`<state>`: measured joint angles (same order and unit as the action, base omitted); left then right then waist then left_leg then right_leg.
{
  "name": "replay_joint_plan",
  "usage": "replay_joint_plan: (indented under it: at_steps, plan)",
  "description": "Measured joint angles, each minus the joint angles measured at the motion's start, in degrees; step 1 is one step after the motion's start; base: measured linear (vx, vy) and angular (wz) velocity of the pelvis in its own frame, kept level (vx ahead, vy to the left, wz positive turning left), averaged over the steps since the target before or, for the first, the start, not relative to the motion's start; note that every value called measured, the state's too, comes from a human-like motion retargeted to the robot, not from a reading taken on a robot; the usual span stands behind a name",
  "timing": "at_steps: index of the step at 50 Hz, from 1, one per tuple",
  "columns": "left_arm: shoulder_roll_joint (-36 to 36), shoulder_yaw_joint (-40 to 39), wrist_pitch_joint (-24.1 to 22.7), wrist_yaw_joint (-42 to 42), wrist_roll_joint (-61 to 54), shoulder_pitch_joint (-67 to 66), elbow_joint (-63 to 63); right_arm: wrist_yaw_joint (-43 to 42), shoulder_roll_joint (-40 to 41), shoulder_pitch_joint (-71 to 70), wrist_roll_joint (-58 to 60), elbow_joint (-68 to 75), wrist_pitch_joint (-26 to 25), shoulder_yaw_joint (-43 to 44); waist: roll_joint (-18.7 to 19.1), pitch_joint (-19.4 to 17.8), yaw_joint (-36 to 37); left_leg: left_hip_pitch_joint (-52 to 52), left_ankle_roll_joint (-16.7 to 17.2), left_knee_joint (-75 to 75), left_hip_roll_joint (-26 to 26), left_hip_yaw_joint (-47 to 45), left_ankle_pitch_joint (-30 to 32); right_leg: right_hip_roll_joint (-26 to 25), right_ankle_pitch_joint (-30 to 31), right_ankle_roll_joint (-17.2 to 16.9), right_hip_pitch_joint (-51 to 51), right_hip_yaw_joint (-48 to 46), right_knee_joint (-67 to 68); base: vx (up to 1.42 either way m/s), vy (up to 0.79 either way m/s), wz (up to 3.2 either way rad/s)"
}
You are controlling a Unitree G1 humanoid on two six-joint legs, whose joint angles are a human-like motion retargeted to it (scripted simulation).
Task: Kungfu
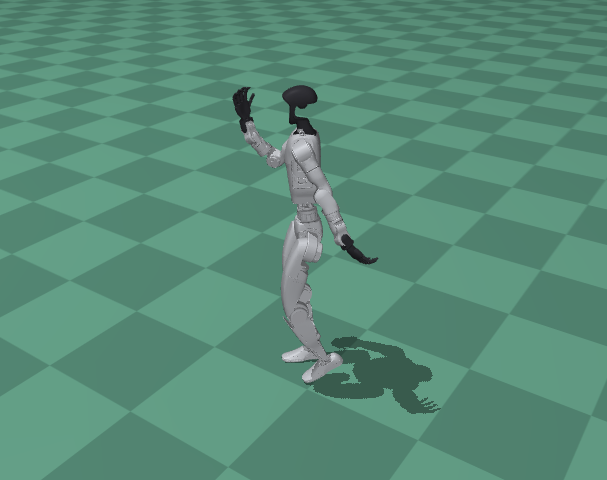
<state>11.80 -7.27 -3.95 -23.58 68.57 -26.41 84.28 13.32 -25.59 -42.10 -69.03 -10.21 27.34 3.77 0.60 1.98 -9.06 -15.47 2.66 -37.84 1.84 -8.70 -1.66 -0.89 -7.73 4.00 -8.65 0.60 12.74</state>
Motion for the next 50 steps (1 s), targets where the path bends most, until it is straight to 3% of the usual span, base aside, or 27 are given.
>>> replay_joint_plan:
  at_steps: [2, 5, 8, 15, 18, 21, 25, 28, 30, 32, 35, 38, 40, 42, 44, 47, 50]
  plan:
    - [-2.2, -1.5, -0.5, -0.7, -1.7, 0.2, 1.6, -0.8, 0.9, 0.2, 0.0, 0.3, 0.3, -0.6, -0.7, -0.5, -0.5, -2.2, 0.9, -7.5, -2.4, -5.8, 4.4, 0.6, -0.5, -0.6, 2.7, -1.2, -1.2, 0.29, -0.2, 0.22]
    - [-4.4, -1.8, -1.3, -3.2, 0.2, -0.1, 3.6, -2.7, 1.0, -0.3, -0.7, 1.0, 0.6, -2.4, -1.5, -0.4, -0.9, -7.2, -1.2, -15.6, -5.6, -11.4, 4.6, 1.7, -1.0, -2.4, 6.0, -4.3, -3.0, 0.41, -0.29, 0.06]
    - [-5.2, -1.1, -1.5, -4.4, 5.8, -2.1, 4.5, -1.4, 0.4, -0.4, -1.3, 0.9, -0.2, -3.6, -1.6, 0.8, 1.6, -13.7, 0.4, -14.5, -5.6, -12.7, 3.9, 0.9, -1.9, -2.8, 7.8, -3.7, -4.3, 0.52, -0.3, -0.49]
    - [-4.3, -3.5, 1.0, -4.1, 3.2, -6.2, 5.9, -1.3, -0.8, -0.8, 1.5, 0.4, 0.8, -3.4, -0.9, 0.0, 6.8, -22.4, -0.7, 8.7, -5.8, -10.2, 8.1, -2.6, -6.5, -2.5, 13.5, -1.4, -5.1, 0.57, -0.24, -0.31]
    - [-3.5, -5.7, 1.3, -4.2, 1.2, -7.4, 6.5, -1.3, -0.9, -0.9, 1.2, 0.2, 0.8, -3.3, -0.3, -0.6, 8.8, -24.2, -2.4, 18.6, -6.8, -11.6, 9.8, -3.8, -7.8, -4.1, 16.8, -1.5, -5.6, 0.61, -0.18, -0.21]
    - [-3.0, -8.5, 1.5, -1.8, -0.6, -8.0, 7.2, -0.7, -0.5, -1.1, 0.9, 0.5, 0.5, -3.2, -0.8, -0.3, 9.2, -26.0, -5.8, 23.3, -7.8, -16.1, 7.4, -3.8, -7.9, -6.0, 19.3, -2.0, -5.8, 0.75, -0.18, 0.0]
    - [-2.4, -12.9, 3.0, 3.2, -6.5, -6.7, 9.1, 1.2, 1.0, -0.9, 0.6, 2.1, 0.0, -3.3, -2.7, 0.7, 10.6, -26.8, -8.9, 22.9, -8.5, -16.5, 7.6, -2.8, -4.5, -9.1, 21.8, -1.0, -5.4, 0.94, -0.2, -0.41]
    - [-2.1, -15.9, 5.1, 9.1, -12.5, -4.7, 9.9, 4.1, 3.3, 1.2, 2.1, 6.3, -1.0, -3.4, -5.1, 2.5, 12.1, -22.3, -12.1, 23.5, -9.7, -21.2, 13.0, 0.0, 2.9, -12.4, 23.8, -0.6, -4.4, 1.14, -0.17, -0.65]
    - [-1.2, -17.1, 4.0, 14.1, -16.7, -3.3, 10.9, 6.9, 5.8, 5.1, 4.2, 10.3, -2.7, -2.4, -6.0, 5.0, 8.8, -25.4, -10.9, 17.2, -6.8, -11.2, 7.9, 0.2, 11.4, -14.8, 24.4, -3.2, -3.1, 1.32, -0.09, 0.36]
    - [-0.4, -19.0, 3.7, 18.1, -19.2, 2.2, 11.9, 9.8, 10.0, 8.7, 9.1, 16.4, -3.2, -4.0, -7.6, 6.2, 7.8, -25.1, -10.9, 15.3, -7.0, -13.9, 5.4, 3.3, 21.0, -18.0, 22.1, -1.7, 2.2, 1.03, -0.09, -0.06]
    - [0.9, -19.9, 4.0, 25.7, -18.9, 12.5, 10.6, 12.1, 13.4, 12.5, 19.1, 34.2, -4.3, -4.1, -2.4, 5.8, 4.4, -20.3, -9.3, 11.4, -10.1, -10.9, -2.4, -0.8, 32.6, -19.0, 19.9, -8.0, 9.3, 0.83, -0.04, 0.73]
    - [5.4, -15.0, -1.4, 30.2, -19.7, 22.7, 6.5, 16.7, 16.6, 17.7, 38.9, 57.7, -8.4, -0.5, -1.8, 5.3, 2.0, -14.9, -9.2, 12.6, -9.9, -10.3, -3.8, -1.5, 23.2, -19.0, 14.9, -10.1, 18.7, 0.89, -0.16, 0.58]
    - [8.0, -11.4, -5.2, 30.0, -18.4, 30.8, 1.3, 15.9, 16.5, 20.1, 57.3, 75.1, -11.2, 2.0, -0.5, 4.5, 0.3, -11.1, -8.6, 14.2, -10.6, -9.5, -4.7, -4.5, 18.8, -19.0, 10.5, -10.4, 21.4, 0.71, -0.18, 0.89]
    - [9.0, -6.9, -9.2, 28.0, -17.7, 38.8, -6.9, 9.9, 14.6, 23.0, 74.3, 90.2, -16.1, 4.4, 1.2, 3.2, -2.2, -6.7, -8.2, 16.6, -9.5, -6.5, -5.7, -6.3, 15.0, -19.0, 6.7, -11.4, 21.1, 0.75, -0.1, 1.42]
    - [9.2, -4.3, -13.4, 27.1, -15.5, 46.8, -16.2, 1.9, 13.4, 27.4, 86.4, 102.8, -22.5, 6.1, 1.5, 1.7, -4.4, -1.3, -8.8, 20.3, -6.3, -4.5, -6.0, -5.0, 11.3, -19.0, 3.5, -11.1, 20.6, 0.89, -0.03, 1.43]
    - [10.2, 1.6, -19.0, 30.1, -16.7, 58.0, -31.8, -5.7, 13.1, 40.6, 95.1, 107.6, -32.9, 7.9, 1.6, -0.4, -8.6, 6.8, -9.6, 25.9, -1.6, -0.5, -6.4, -2.5, 8.0, -17.8, -1.8, -9.3, 18.6, 0.76, -0.07, 1.51]
    - [12.2, 7.1, -22.9, 34.5, -21.5, 67.7, -47.4, -8.7, 14.8, 54.8, 97.3, 107.6, -35.7, 11.3, 2.3, -2.2, -13.0, 12.6, -9.1, 28.5, 0.2, 4.1, -7.9, -1.3, 7.5, -15.4, -6.7, -6.8, 14.3, 0.7, -0.27, 1.39]
